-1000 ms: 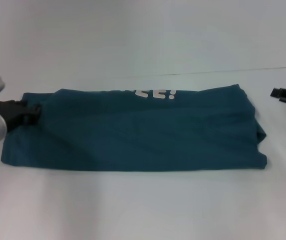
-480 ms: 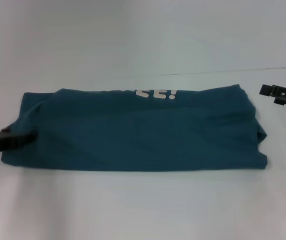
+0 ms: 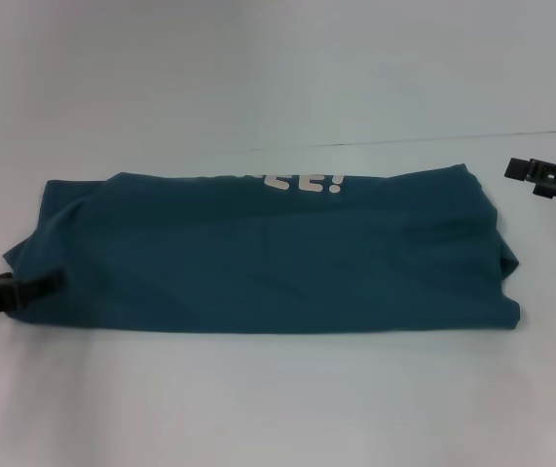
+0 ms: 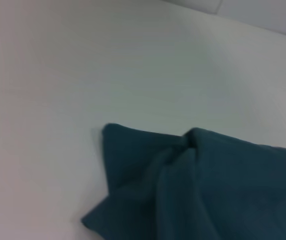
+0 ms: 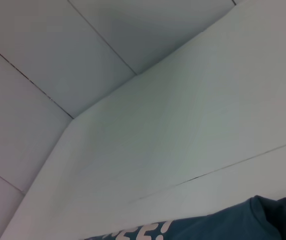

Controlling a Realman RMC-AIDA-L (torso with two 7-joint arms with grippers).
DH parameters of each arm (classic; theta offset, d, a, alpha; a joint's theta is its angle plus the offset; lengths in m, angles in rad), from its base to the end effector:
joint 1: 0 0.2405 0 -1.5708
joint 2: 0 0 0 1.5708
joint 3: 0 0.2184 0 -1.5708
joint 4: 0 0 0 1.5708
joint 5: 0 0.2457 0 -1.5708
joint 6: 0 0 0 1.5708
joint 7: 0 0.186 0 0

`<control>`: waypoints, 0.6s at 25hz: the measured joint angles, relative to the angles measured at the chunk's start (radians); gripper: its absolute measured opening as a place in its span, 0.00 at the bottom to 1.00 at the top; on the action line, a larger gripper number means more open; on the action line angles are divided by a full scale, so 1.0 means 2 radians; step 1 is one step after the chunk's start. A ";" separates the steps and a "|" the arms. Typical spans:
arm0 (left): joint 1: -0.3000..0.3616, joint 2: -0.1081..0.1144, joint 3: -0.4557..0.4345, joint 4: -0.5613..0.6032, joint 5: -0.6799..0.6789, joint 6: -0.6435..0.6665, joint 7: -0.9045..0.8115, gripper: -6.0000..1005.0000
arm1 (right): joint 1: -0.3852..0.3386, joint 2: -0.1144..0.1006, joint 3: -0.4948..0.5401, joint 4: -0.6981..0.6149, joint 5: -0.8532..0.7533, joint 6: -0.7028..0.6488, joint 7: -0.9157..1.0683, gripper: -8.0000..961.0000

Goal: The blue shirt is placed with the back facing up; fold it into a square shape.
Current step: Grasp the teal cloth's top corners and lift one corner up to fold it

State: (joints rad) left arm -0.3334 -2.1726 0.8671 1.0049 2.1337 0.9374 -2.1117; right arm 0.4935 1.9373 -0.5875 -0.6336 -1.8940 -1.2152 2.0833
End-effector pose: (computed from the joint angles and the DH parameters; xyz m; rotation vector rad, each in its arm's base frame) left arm -0.3176 0.4045 0.0282 -1.9608 -1.2758 -0.4008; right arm 0.3181 0.4150 0.0834 -1.9230 1.4908 0.8284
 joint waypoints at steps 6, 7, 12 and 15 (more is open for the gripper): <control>0.002 0.000 -0.001 0.020 -0.010 0.004 0.004 0.82 | 0.000 -0.001 -0.002 0.001 0.000 -0.003 0.001 0.88; 0.002 0.000 -0.001 0.021 -0.010 0.004 0.004 0.82 | 0.000 -0.001 -0.003 0.002 0.000 -0.003 0.001 0.88; 0.003 0.000 -0.014 0.038 -0.010 0.000 0.011 0.82 | -0.001 0.000 -0.003 0.003 0.000 -0.003 0.001 0.88; 0.002 0.001 -0.012 0.039 -0.010 0.018 0.013 0.82 | -0.002 0.002 -0.003 0.004 0.001 -0.003 0.001 0.88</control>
State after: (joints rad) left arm -0.3290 -2.1710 0.8424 1.0829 2.1136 0.9725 -2.0862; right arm 0.4896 1.9405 -0.5937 -0.6255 -1.8929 -1.2209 2.0847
